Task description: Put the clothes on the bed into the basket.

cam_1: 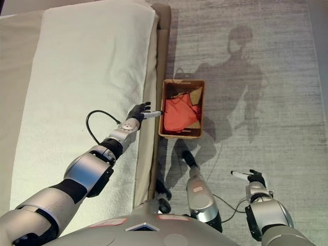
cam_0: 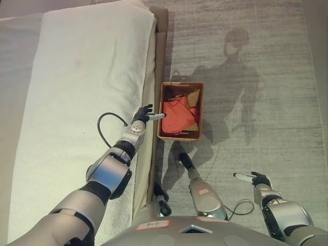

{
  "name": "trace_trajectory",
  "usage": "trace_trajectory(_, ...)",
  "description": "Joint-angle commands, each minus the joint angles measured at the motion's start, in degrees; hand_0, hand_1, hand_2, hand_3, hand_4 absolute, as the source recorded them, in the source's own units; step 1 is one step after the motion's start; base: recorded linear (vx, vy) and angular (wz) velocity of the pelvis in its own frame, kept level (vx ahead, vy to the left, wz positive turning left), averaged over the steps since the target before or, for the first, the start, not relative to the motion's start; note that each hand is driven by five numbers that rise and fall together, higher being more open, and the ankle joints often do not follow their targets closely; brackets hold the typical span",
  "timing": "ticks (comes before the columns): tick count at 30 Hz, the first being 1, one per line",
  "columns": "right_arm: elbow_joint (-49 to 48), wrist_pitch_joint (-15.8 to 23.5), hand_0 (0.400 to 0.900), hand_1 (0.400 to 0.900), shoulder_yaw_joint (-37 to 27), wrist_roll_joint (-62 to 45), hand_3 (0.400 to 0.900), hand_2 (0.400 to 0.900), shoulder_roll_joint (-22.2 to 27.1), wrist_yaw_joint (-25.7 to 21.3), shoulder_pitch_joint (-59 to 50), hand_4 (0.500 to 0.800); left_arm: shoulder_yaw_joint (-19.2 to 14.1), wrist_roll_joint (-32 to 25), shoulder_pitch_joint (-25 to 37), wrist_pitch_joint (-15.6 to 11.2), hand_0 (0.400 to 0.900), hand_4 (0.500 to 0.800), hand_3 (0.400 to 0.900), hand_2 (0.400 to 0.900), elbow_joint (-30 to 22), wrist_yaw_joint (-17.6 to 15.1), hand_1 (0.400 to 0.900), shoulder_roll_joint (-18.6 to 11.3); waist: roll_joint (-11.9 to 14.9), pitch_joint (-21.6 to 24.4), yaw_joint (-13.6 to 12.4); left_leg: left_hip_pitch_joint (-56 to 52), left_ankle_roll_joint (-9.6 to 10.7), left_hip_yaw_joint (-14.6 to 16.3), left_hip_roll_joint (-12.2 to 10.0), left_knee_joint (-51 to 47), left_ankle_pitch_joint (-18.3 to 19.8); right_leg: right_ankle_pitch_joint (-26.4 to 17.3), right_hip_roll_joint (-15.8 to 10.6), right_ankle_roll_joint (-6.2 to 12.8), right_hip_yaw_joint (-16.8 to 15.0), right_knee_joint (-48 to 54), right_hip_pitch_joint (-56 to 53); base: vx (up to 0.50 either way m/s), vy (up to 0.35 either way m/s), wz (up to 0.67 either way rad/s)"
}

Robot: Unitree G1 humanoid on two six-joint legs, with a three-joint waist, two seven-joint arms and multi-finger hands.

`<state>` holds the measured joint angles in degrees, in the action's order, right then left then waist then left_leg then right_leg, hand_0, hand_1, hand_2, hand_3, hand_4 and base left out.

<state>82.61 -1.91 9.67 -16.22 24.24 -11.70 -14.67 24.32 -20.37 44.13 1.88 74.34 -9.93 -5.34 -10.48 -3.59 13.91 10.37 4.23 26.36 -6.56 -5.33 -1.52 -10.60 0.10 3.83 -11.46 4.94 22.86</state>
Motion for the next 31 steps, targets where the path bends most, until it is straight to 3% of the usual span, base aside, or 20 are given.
trace_trajectory(1,5.21,-0.55,0.900,0.900,-1.08,0.18,0.900,0.900,4.43,-0.11,-2.00,0.800,-2.71,2.90,0.63,-1.98,0.900,0.800,0.900,0.900,3.40,0.09,0.900,-2.44,-1.04,-0.44,0.44,-4.50,2.51,-3.55,-1.02,0.33,1.78,6.72,0.66,2.02,6.73,0.06,-5.23,-0.05,0.012,0.24)
trace_trajectory(7,4.89,-0.84,0.900,0.900,-0.53,1.19,0.900,0.900,3.77,1.98,-3.20,0.800,-1.95,8.43,-7.37,-1.49,0.900,0.800,0.900,0.900,4.14,2.32,0.900,-3.64,0.54,-0.95,-1.26,-7.21,2.10,-5.20,-0.44,0.33,1.90,7.56,0.11,1.87,8.22,0.06,-9.39,-0.06,0.008,0.22)
trace_trajectory(10,3.74,-0.68,0.900,0.900,-0.52,1.62,0.900,0.900,3.12,3.38,-3.99,0.800,-2.61,12.47,-14.47,-1.56,0.900,0.800,0.900,0.900,3.61,3.43,0.900,-5.27,2.40,-0.44,-3.62,-8.82,1.46,-6.38,0.18,0.33,0.88,7.46,-0.46,1.44,9.79,0.06,-12.15,-0.10,0.009,0.30)
trace_trajectory(19,0.29,-0.20,0.900,0.900,-0.32,2.57,0.900,0.900,0.27,6.14,-0.54,0.800,-2.06,22.44,-28.41,-1.27,0.900,0.800,0.900,0.900,5.17,6.29,0.900,-7.23,5.73,1.98,-7.32,-11.09,0.67,-9.37,0.75,0.33,1.18,8.21,-1.36,1.60,13.18,0.06,-16.53,-0.06,0.052,0.25)
trace_trajectory(25,-0.57,-0.28,0.900,0.900,0.21,4.71,0.900,0.900,-1.62,7.73,2.36,0.800,-4.19,26.12,-34.58,-0.59,0.900,0.800,0.900,0.900,7.48,7.43,0.900,-8.20,7.36,2.84,-8.81,-12.83,-0.02,-10.82,1.60,0.33,2.01,8.40,-2.09,2.04,14.90,0.06,-19.09,-0.03,0.064,0.16)
trace_trajectory(31,-1.39,-0.21,0.900,0.900,2.12,6.98,0.900,0.900,-3.87,8.20,3.77,0.800,-5.86,26.69,-36.17,-0.42,0.900,0.800,0.900,0.900,7.37,6.41,0.900,-9.07,8.37,3.01,-9.70,-13.77,-0.67,-11.98,2.36,0.33,2.59,8.67,-2.93,2.31,16.21,0.06,-20.76,-0.02,0.058,0.15)
